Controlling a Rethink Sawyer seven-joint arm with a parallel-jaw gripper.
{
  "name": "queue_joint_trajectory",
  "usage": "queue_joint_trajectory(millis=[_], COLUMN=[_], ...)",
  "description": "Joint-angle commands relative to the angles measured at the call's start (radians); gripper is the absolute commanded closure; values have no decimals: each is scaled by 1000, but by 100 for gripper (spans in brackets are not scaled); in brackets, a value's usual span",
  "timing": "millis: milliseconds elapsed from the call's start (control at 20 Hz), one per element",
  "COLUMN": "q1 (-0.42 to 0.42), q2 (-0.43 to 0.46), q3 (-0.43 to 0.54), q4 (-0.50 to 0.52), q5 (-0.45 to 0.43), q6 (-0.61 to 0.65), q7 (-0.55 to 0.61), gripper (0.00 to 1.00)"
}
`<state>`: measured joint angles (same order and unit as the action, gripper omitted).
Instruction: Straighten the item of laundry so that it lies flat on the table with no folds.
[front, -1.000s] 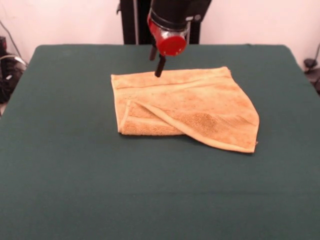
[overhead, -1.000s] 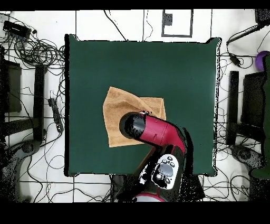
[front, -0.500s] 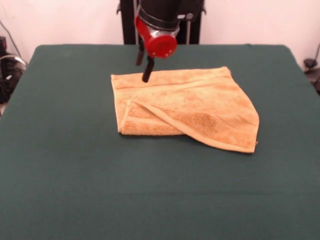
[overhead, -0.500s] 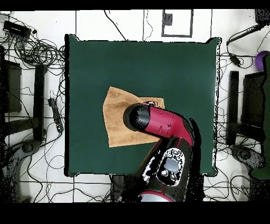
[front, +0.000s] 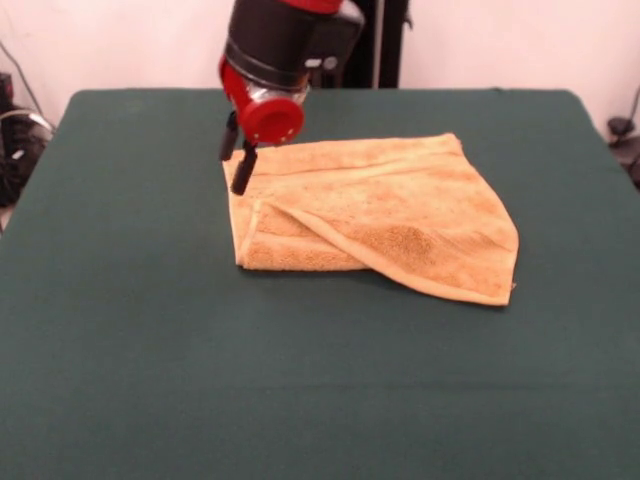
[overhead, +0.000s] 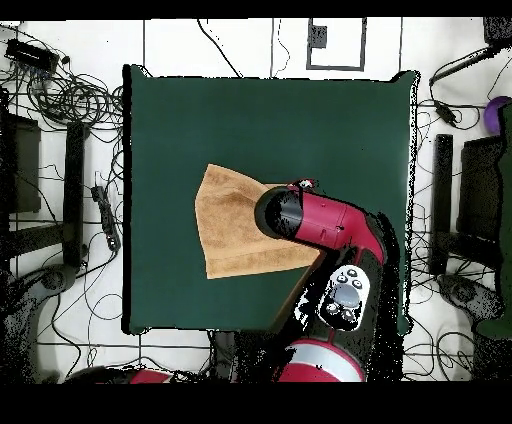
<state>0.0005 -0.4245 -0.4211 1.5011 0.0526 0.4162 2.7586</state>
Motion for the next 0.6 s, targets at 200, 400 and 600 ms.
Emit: queue_joint_trajectory(millis=[200,400,600], q1=[12,42,98], q2=[117,122,117], q3=[153,142,113], q4=[83,116,148], q5=[94,168,253], q6=[-105,-64,-2], q7=[184,247,309], gripper=[0,0,0])
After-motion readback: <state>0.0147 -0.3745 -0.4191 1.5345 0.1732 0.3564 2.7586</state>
